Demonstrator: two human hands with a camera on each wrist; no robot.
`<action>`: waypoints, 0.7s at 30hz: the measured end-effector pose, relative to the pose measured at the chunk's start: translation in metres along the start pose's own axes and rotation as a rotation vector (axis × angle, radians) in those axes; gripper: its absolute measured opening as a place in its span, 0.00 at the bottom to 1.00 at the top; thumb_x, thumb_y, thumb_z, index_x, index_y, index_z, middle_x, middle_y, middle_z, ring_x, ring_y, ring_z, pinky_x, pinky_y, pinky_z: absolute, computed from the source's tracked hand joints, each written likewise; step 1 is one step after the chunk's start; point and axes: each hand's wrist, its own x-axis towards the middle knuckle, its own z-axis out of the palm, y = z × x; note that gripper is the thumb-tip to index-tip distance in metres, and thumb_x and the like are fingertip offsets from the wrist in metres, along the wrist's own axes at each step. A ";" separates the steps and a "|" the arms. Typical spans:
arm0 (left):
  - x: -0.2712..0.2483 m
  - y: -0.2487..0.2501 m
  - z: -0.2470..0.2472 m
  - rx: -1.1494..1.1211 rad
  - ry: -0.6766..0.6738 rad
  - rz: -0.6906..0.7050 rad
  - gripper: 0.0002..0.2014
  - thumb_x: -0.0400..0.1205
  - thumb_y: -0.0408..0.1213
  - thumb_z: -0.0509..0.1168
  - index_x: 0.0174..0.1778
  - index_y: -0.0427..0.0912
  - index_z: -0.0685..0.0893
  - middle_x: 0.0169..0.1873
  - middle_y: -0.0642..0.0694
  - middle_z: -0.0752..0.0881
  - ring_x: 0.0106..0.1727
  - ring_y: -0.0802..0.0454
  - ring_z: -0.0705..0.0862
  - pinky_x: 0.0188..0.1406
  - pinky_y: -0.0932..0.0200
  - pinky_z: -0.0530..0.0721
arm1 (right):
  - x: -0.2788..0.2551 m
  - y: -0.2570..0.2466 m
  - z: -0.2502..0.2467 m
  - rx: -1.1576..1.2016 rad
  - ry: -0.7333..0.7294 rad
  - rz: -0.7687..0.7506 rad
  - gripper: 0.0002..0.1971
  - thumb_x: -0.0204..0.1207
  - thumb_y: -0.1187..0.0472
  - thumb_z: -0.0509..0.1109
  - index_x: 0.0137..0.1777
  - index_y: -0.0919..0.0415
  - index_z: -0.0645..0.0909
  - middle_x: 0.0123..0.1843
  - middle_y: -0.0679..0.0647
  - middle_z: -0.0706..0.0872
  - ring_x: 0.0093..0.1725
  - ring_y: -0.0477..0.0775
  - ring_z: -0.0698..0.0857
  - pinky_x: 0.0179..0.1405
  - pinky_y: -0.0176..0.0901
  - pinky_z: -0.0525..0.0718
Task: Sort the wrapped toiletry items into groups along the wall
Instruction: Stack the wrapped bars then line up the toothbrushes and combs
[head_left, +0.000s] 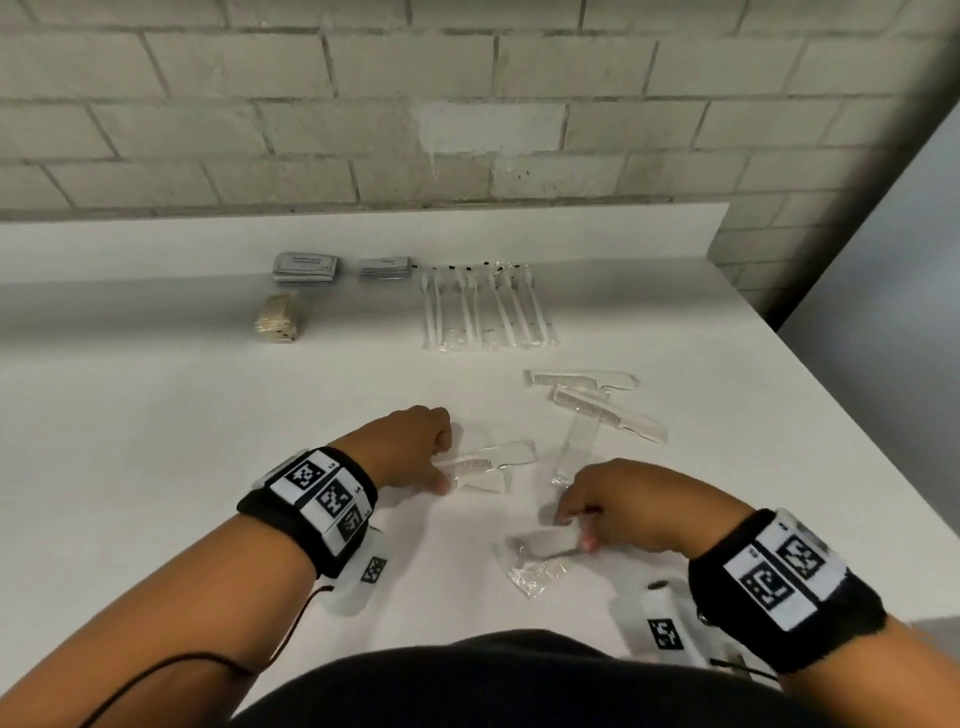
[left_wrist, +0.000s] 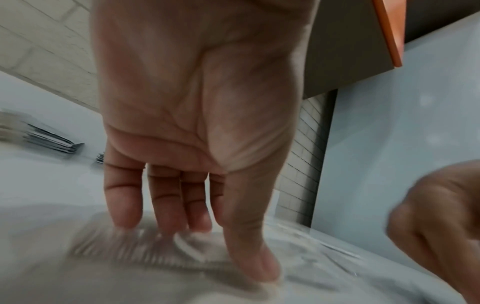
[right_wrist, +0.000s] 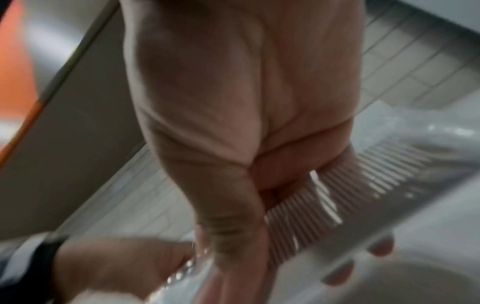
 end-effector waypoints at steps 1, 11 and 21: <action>0.000 0.001 0.001 0.006 -0.019 0.005 0.20 0.70 0.46 0.77 0.49 0.51 0.73 0.46 0.55 0.76 0.45 0.53 0.77 0.39 0.59 0.72 | -0.004 -0.003 0.010 -0.029 -0.040 -0.003 0.23 0.73 0.61 0.72 0.66 0.41 0.78 0.61 0.45 0.83 0.58 0.50 0.81 0.57 0.46 0.80; -0.002 0.011 0.005 0.137 -0.146 0.059 0.20 0.76 0.48 0.71 0.61 0.46 0.80 0.50 0.49 0.77 0.45 0.52 0.77 0.36 0.59 0.72 | 0.000 -0.016 0.029 -0.202 0.103 0.061 0.15 0.75 0.62 0.67 0.61 0.55 0.73 0.61 0.53 0.78 0.52 0.54 0.73 0.49 0.46 0.69; 0.002 0.039 -0.002 0.040 -0.119 0.100 0.14 0.76 0.50 0.71 0.43 0.49 0.73 0.42 0.52 0.78 0.39 0.52 0.76 0.31 0.60 0.68 | 0.060 0.057 -0.028 0.001 0.368 0.388 0.25 0.77 0.54 0.68 0.71 0.59 0.67 0.67 0.62 0.73 0.64 0.65 0.78 0.58 0.53 0.78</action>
